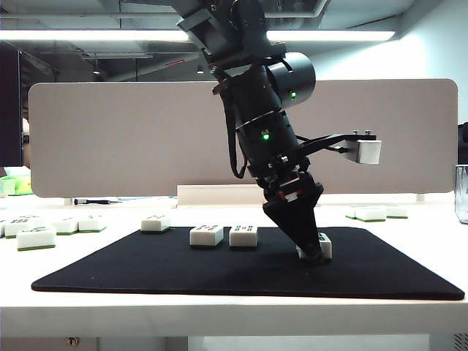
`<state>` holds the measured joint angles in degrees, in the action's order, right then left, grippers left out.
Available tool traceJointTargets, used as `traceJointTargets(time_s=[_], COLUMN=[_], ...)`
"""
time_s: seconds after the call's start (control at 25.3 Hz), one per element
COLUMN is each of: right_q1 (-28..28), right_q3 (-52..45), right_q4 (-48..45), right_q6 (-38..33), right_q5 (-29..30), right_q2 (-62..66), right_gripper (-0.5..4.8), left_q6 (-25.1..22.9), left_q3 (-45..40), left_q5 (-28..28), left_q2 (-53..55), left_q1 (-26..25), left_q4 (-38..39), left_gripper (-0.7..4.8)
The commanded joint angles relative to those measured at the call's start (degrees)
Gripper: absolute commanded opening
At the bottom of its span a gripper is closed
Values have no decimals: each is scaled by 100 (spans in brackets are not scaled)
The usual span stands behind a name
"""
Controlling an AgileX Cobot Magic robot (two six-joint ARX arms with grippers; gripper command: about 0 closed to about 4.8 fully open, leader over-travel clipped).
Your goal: Arrange four mahjong tiles into a neat stack, creating two layers of paired tiles.
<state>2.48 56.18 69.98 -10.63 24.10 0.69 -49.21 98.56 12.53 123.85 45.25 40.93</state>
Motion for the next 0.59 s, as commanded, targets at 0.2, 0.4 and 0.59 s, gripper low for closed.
traceJointTargets(time_s=[0.2, 0.4, 0.59], right_q1=[-4, -4, -4], right_q3=[15, 15, 13], right_q4=[-61, 9, 11], right_q6=[17, 17, 15], right_q5=[7, 4, 2], right_q2=[-70, -70, -70], right_gripper=[-1, -1, -1], left_q6=[-37, -293, -1056], left_q3=[20, 13, 7], left_q5=[-461, 391, 385], left_q2=[-754, -763, -756], left_q1=[-216, -887, -1198], left_q4=[195, 365, 525], left_gripper=[169, 174, 181])
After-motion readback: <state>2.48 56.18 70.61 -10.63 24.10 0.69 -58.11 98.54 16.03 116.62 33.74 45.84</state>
